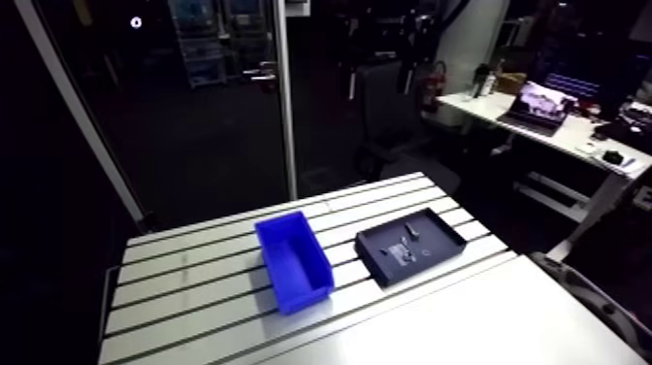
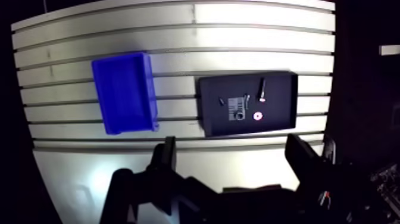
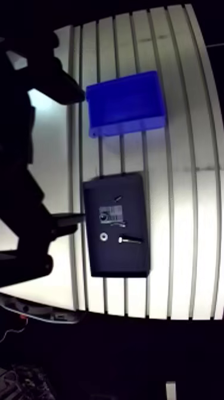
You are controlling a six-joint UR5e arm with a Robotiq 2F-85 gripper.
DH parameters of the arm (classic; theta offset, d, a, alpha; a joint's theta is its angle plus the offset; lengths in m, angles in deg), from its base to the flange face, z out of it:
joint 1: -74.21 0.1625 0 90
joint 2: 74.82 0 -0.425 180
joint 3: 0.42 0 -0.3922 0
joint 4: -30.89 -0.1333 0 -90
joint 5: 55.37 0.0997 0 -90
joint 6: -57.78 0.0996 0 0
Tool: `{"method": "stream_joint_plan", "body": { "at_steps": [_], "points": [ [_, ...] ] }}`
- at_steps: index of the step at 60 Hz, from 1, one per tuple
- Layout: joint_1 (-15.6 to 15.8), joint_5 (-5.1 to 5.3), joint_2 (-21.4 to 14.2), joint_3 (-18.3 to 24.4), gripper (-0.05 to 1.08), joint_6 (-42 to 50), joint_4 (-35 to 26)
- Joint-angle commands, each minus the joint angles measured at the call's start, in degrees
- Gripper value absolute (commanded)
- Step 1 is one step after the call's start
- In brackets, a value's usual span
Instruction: Pick up the M10 bolt from the tray and put it into the blue bin.
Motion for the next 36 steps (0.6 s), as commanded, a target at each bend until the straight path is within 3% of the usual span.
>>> {"method": "stream_joint_plan", "body": {
  "at_steps": [1,12,36],
  "points": [
    [-3.81,0.68,3.34,-0.14,0.01,-2.60,3.22],
    [-6.32,0.68,5.92,-1.46,0.01,-3.49,6.84],
    [-8.34,0.68,7.88,-5.56,0.01,-3.76,11.69]
  ]
}}
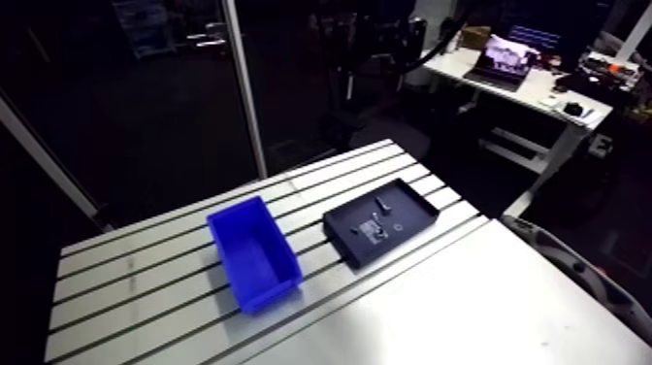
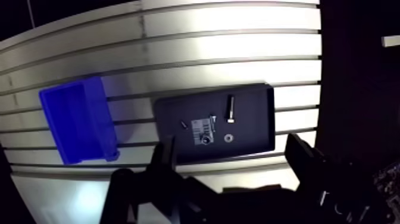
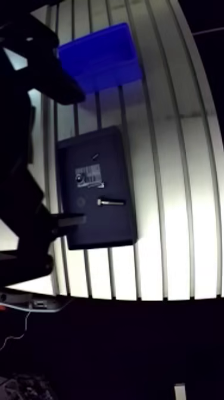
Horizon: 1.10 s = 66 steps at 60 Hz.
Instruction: Pick up the M10 bolt from the tray and put it into the blue bin.
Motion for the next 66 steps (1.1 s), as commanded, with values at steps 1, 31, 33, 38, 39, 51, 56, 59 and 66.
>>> {"method": "stream_joint_plan", "body": {
  "at_steps": [1,31,33,38,39,51,56,59,66],
  "points": [
    [-1.23,0.00,1.40,-3.01,0.01,-0.24,3.31],
    [-1.68,-0.60,4.83,-5.76,0.01,0.27,7.23],
    [-1.68,-0.53,4.92,-6.01,0.01,0.36,7.24],
    [-1.59,-0.61,4.94,-6.62,0.01,0.71,7.24],
    [-1.59,-0.61,4.94,-7.07,0.01,0.89,7.40],
    [-1.68,-1.37,4.94,-8.56,0.01,0.82,9.24],
    [-1.68,-1.48,4.94,-9.02,0.01,0.98,9.41],
    [-1.68,-1.58,4.94,-9.29,0.01,0.99,9.60],
    [-1.75,-1.67,5.03,-9.64,0.01,1.24,9.61]
  ]
}}
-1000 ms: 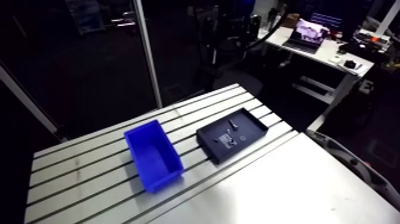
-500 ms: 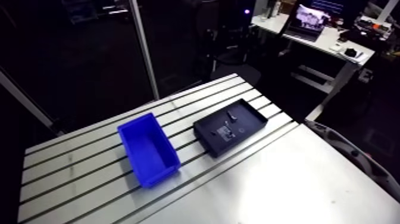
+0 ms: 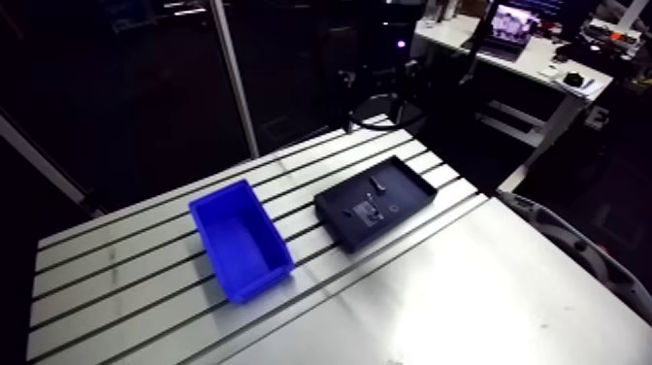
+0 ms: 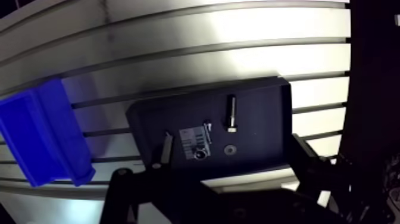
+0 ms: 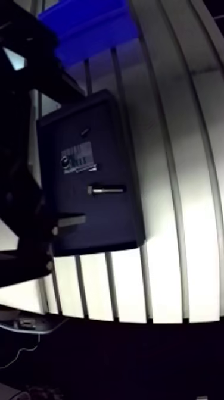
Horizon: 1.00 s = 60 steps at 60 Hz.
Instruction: Pick up the M10 bolt from the tray and put it into the blue bin.
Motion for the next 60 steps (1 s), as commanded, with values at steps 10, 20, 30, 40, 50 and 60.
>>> {"method": "stream_joint_plan", "body": {
  "at_steps": [10,20,30,40,50,60],
  "points": [
    [-0.19,-0.44,0.45,-2.47,0.01,0.43,1.89],
    [-0.26,-1.84,1.32,-3.13,0.01,0.52,4.64],
    [-0.28,-2.12,2.03,-3.72,0.01,1.21,5.45],
    [-0.19,-2.12,2.54,-4.61,0.01,1.22,6.89],
    [-0.27,-2.12,2.92,-4.72,0.03,1.22,6.89],
    [-0.68,-2.04,3.58,-4.80,0.07,1.39,6.89]
  ]
}}
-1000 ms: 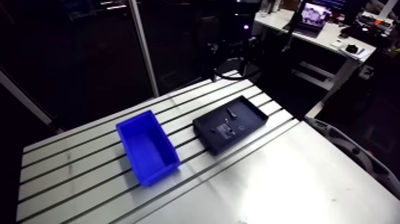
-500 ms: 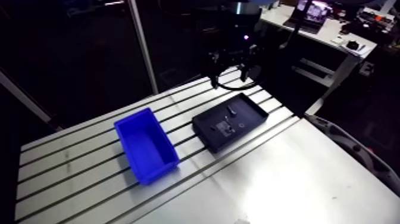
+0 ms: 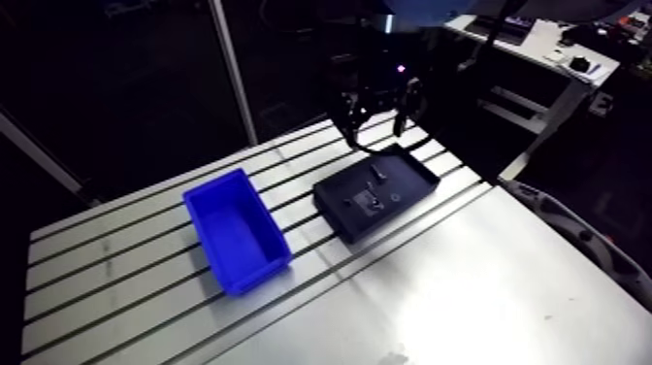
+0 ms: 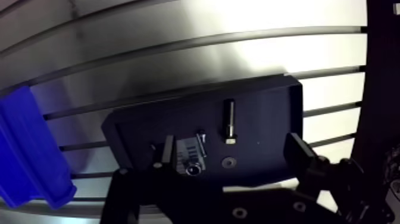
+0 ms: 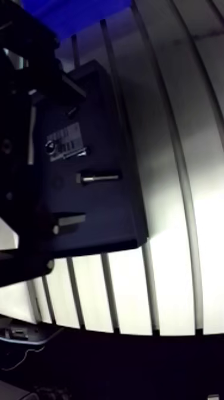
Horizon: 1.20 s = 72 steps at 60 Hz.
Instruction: Pick up the M10 bolt from the tray and put it into the blue bin.
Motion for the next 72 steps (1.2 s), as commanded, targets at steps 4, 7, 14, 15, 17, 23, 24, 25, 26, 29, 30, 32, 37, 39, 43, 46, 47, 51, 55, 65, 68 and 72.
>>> {"method": "stream_joint_plan", "body": {
  "at_steps": [4,7,14,15,17,23,24,25,26,29,30,32,37,39,43,46,47,51,55,65,68,72],
  "points": [
    [-0.53,0.00,1.26,-0.35,0.14,0.59,0.80],
    [-0.54,-0.01,1.36,-0.51,0.16,0.60,0.99],
    [-0.90,0.06,1.46,-1.06,0.25,0.60,1.46],
    [-0.90,0.06,1.46,-1.06,0.25,0.60,1.46],
    [-0.97,0.07,1.47,-1.14,0.26,0.60,1.46],
    [-1.25,0.07,1.47,-1.51,0.32,0.52,1.46],
    [-1.25,0.07,1.47,-1.51,0.32,0.52,1.46],
    [-1.25,0.07,1.47,-1.51,0.34,0.44,1.53],
    [-1.25,0.07,1.47,-1.51,0.34,0.44,1.53],
    [-1.25,0.07,1.70,-1.51,0.37,0.50,1.55],
    [-1.25,0.07,1.88,-1.51,0.39,0.51,1.55],
    [-1.25,0.07,1.98,-1.51,0.41,0.52,1.55],
    [-1.25,0.07,2.93,-1.51,0.51,0.52,1.99],
    [-1.25,0.07,2.96,-1.51,0.53,0.52,1.99],
    [-1.25,0.07,3.05,-1.51,0.57,0.44,1.99],
    [-1.25,0.07,3.29,-1.51,0.57,0.43,1.99],
    [-1.25,0.07,3.29,-1.51,0.57,0.43,1.99],
    [-1.25,0.07,3.80,-1.51,0.58,0.34,1.99],
    [-1.25,0.07,3.92,-1.51,0.58,0.27,1.99],
    [-1.25,0.07,4.00,-1.52,0.58,0.08,1.99],
    [-1.25,0.07,4.02,-1.51,0.58,0.08,1.99],
    [-1.25,0.07,4.32,-1.52,0.58,0.08,1.99]
  ]
}}
